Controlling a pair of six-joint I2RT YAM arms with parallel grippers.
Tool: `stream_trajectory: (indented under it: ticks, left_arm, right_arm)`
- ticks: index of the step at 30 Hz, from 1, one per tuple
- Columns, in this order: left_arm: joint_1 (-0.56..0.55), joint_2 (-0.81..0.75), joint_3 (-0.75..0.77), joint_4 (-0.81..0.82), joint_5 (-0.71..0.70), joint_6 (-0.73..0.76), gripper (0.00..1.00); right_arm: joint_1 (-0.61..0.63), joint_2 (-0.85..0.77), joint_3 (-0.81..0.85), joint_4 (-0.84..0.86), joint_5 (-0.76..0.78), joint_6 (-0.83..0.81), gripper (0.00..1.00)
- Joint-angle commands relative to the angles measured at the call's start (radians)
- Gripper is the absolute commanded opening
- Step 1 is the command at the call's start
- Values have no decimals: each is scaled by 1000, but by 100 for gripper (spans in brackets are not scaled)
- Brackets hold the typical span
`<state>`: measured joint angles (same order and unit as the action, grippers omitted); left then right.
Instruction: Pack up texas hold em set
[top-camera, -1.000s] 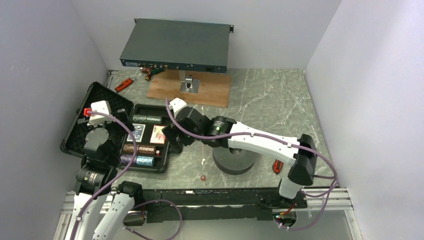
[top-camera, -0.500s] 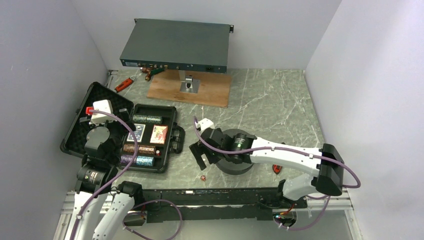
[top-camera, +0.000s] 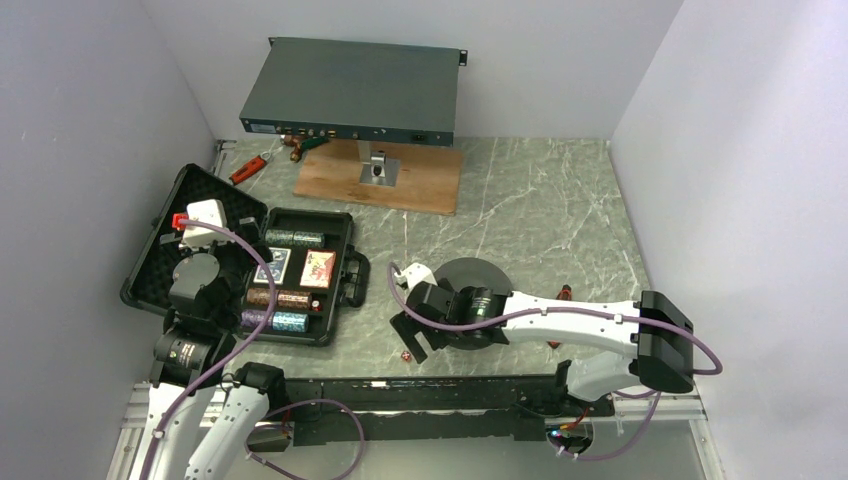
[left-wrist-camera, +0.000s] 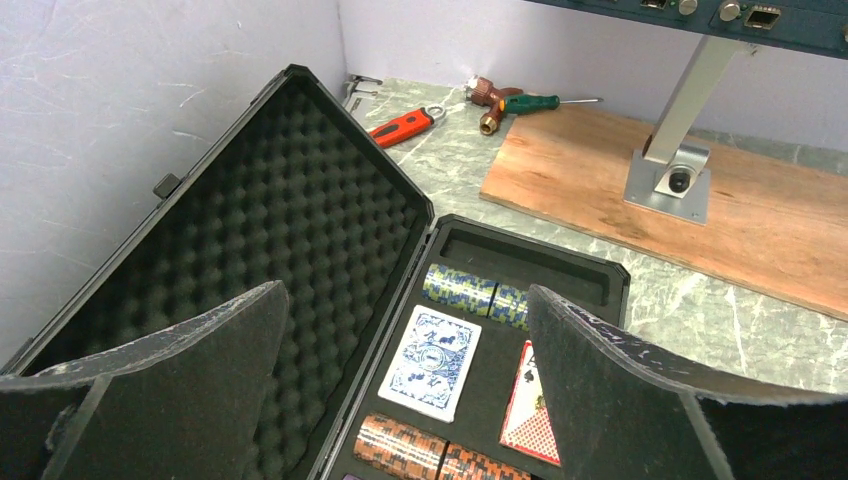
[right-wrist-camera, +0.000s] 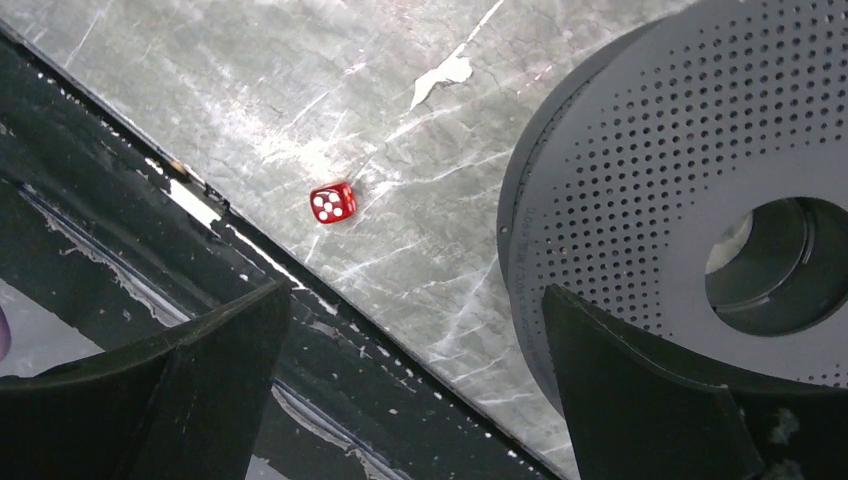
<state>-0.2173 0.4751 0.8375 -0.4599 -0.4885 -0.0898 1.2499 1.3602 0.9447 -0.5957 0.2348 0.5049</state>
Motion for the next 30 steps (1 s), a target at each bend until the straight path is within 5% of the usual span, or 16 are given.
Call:
stream_trajectory:
  ticks: [1, 10, 20, 30]
  left_arm:
    - [4, -1, 3, 36, 19, 9, 96]
    - [4, -6, 5, 36, 24, 10, 95]
    - [4, 8, 3, 37, 17, 15, 95]
    - [4, 17, 3, 39, 21, 18, 95]
  right_arm:
    - [23, -3, -5, 82, 2, -101, 100]
    - [55, 12, -37, 160, -40, -188, 95]
    - [56, 150, 35, 112, -25, -84, 71]
    - [57, 190, 15, 207, -66, -74, 64]
